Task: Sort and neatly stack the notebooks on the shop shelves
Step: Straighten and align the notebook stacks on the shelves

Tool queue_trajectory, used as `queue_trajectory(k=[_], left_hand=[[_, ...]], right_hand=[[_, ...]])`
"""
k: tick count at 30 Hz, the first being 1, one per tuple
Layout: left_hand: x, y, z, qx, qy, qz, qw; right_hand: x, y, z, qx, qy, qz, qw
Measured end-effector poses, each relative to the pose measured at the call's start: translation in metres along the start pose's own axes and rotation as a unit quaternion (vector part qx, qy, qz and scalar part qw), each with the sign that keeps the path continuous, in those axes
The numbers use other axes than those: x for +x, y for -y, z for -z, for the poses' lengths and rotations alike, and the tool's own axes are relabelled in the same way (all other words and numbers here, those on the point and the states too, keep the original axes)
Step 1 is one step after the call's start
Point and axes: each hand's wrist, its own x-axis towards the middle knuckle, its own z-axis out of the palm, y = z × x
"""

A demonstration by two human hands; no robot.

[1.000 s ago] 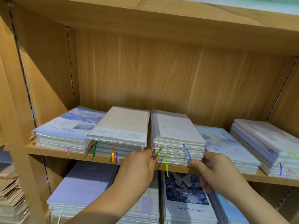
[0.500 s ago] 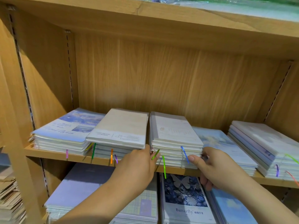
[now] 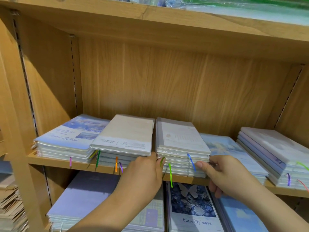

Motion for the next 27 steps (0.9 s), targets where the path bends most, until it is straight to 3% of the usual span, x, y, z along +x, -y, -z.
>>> queue_trajectory(k=[8,14,20,27], left_hand=[[0.000,-0.011,0.000,-0.082,-0.065,0.012,0.994],[-0.005,-0.014,-0.019,-0.082,-0.147,0.027,0.985],[-0.009,-0.016,-0.026,-0.124,-0.141,0.067,0.980],[-0.008,-0.015,-0.019,-0.166,-0.102,0.057,0.979]], right_hand=[[0.001,0.004,0.001,0.054,-0.047,0.026,0.997],[0.000,0.003,-0.009,0.070,-0.078,0.030,0.994],[-0.003,0.000,-0.010,0.094,-0.079,0.041,0.992],[-0.003,-0.005,-0.016,0.142,-0.123,0.048,0.981]])
